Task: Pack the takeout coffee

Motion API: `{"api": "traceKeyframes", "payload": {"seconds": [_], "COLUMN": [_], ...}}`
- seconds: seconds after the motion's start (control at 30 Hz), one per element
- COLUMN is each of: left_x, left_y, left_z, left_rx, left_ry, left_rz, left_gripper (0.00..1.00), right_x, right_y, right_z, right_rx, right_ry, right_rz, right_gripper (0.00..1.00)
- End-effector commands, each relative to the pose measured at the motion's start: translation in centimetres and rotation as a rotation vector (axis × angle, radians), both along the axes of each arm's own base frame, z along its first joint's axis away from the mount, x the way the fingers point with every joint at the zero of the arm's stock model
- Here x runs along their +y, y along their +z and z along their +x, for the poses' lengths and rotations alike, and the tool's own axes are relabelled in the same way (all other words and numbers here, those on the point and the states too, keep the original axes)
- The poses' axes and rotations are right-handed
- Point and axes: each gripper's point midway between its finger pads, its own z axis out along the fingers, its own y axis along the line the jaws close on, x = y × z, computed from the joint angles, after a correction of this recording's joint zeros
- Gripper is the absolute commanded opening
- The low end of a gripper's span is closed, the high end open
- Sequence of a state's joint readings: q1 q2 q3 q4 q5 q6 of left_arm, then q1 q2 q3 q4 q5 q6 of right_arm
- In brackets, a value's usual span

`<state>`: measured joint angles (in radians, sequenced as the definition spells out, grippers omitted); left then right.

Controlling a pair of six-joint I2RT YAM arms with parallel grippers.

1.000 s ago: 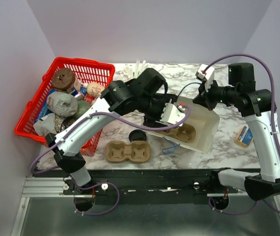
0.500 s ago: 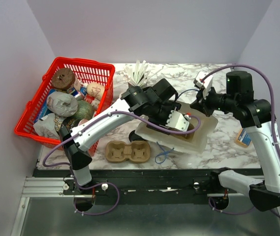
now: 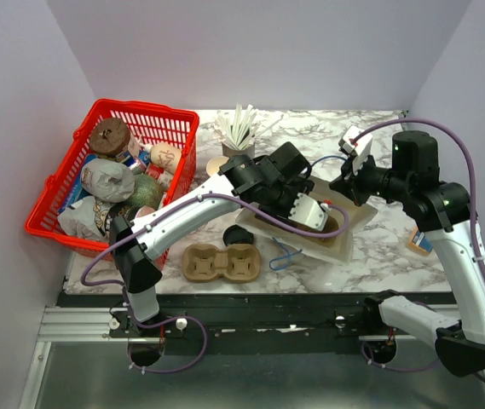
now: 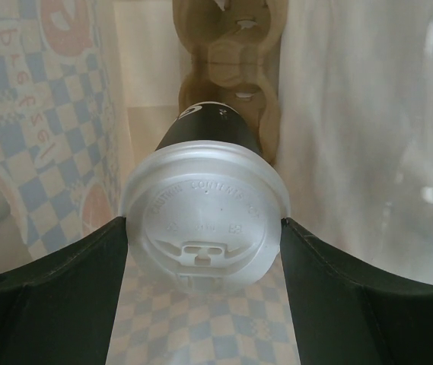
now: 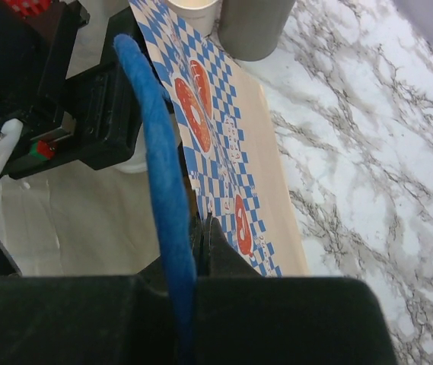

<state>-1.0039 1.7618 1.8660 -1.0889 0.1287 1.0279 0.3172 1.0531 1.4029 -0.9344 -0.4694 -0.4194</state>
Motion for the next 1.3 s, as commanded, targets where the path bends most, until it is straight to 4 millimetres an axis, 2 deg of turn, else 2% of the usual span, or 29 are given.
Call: {"api": "traceKeyframes", "payload": {"seconds": [0.0, 0.03, 0.13, 0.27, 0.4, 0.57, 0.77, 0.8, 0.87, 0.9, 0.93, 0.97, 1.0, 1.1, 1.27], "left_x": [-0.4, -0.5, -0.7, -0.7, -0.8, -0.3, 0.8, 0.7, 1.3, 1.2, 1.8, 1.7, 1.5, 1.6, 0.9], "left_y": [-0.6, -0.7, -1.0, -1.5, -2.4, -3.6, -3.5, -3.0, -3.6, -2.7, -2.8, -3.4, -2.9, -3.3, -3.7], "left_z": [0.7, 0.7, 0.7, 1.0, 1.0, 0.6, -0.3, -0.2, -0.5, -0.1, -0.5, -0.4, -0.2, -0.5, 0.1], "left_rx": [-0.036, -0.035, -0.028, -0.042, -0.033, 0.006, 0.079, 0.076, 0.113, 0.103, 0.127, 0.152, 0.153, 0.186, 0.16], "left_ry": [-0.001, 0.001, 0.015, 0.02, 0.016, -0.003, -0.034, -0.042, -0.049, -0.058, -0.062, -0.067, -0.068, -0.061, -0.056], "left_rz": [0.015, 0.008, -0.004, -0.009, -0.006, 0.038, 0.082, 0.081, 0.136, 0.129, 0.161, 0.182, 0.175, 0.192, 0.164], "left_gripper": [0.0, 0.0, 0.0, 0.0, 0.0, 0.0, 0.0, 0.0, 0.0, 0.0, 0.0, 0.0, 0.0, 0.0, 0.0], "right_x": [0.0, 0.2, 0.6, 1.9, 2.3, 2.5, 2.8, 2.8, 3.0, 3.1, 3.2, 3.3, 3.4, 3.5, 3.7], "right_y": [2.7, 3.4, 4.0, 3.0, 2.4, 2.2, 1.9, 1.9, 1.7, 1.6, 1.7, 1.7, 1.5, 1.6, 1.7], "right_z": [0.0, 0.1, -0.8, -2.7, -3.3, -3.3, -3.1, -3.0, -3.0, -3.1, -3.1, -3.1, -3.2, -3.1, -3.4], "right_rx": [-0.09, -0.118, -0.138, -0.088, -0.07, -0.07, -0.089, -0.093, -0.109, -0.117, -0.129, -0.14, -0.143, -0.156, -0.156], "right_ry": [-0.059, -0.06, -0.054, 0.013, 0.039, 0.046, 0.067, 0.071, 0.09, 0.099, 0.106, 0.116, 0.118, 0.123, 0.136], "right_rz": [0.075, 0.094, 0.141, 0.174, 0.183, 0.182, 0.166, 0.162, 0.143, 0.137, 0.134, 0.127, 0.127, 0.134, 0.144], "right_gripper": [0.01, 0.0, 0.0, 0.0, 0.0, 0.01, 0.0, 0.0, 0.01, 0.0, 0.0, 0.0, 0.01, 0.01, 0.0]}}
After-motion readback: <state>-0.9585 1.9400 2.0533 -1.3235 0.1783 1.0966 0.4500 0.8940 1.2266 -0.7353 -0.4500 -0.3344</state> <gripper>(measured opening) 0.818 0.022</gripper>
